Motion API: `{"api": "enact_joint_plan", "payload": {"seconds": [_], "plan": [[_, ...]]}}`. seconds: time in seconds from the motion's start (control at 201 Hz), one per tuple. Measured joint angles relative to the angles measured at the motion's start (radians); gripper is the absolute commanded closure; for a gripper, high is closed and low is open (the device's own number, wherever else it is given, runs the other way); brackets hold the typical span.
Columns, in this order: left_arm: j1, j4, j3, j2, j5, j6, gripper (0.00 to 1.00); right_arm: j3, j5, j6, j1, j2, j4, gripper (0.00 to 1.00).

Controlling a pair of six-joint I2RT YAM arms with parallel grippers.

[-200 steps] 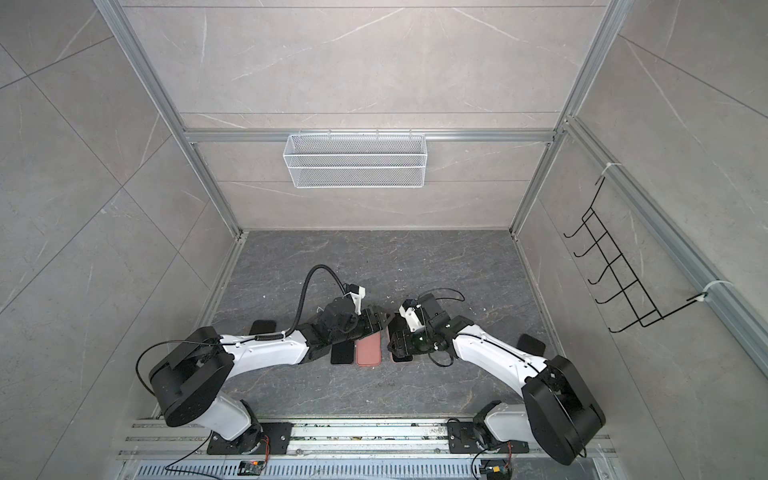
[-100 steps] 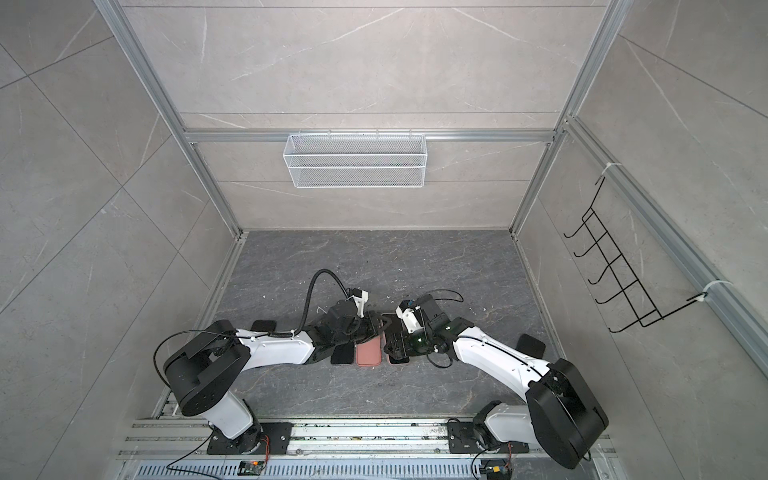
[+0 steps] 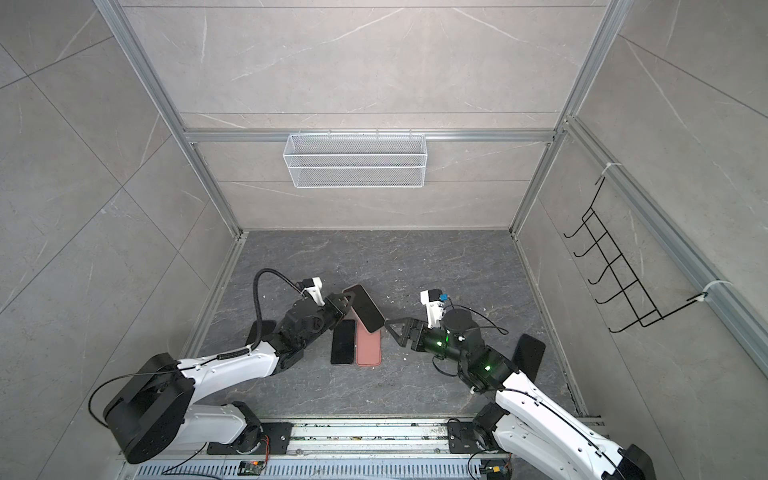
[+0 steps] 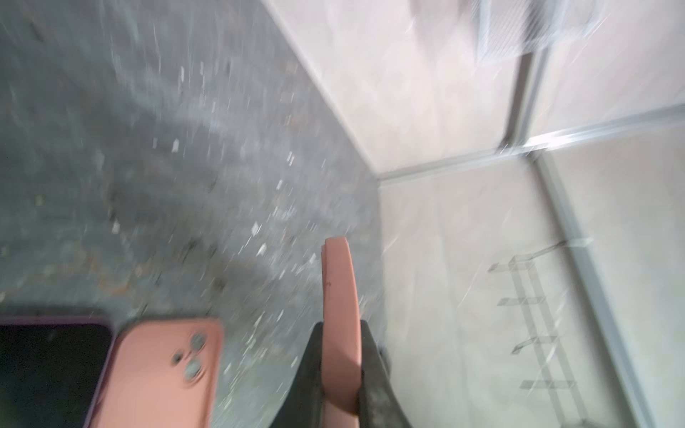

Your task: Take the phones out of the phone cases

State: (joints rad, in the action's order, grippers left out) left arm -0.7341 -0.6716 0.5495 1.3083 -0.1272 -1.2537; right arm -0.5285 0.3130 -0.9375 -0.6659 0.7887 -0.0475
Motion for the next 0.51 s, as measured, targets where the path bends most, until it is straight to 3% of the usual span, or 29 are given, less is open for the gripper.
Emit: {"api": "enact_joint_plan", "payload": {"seconds": [0.194, 0.508], "plan": [[-0.015, -0.158, 0.000, -0.023, -0.100, -0.112, 1.00, 0.053, -0.019, -0.167, -0.051, 0.082, -0.252, 0.20], [-0.042, -0.260, -0.004, -0.016, -0.159, -0.195, 1.00, 0.093, -0.031, -0.266, -0.094, 0.232, -0.537, 0.30]]}}
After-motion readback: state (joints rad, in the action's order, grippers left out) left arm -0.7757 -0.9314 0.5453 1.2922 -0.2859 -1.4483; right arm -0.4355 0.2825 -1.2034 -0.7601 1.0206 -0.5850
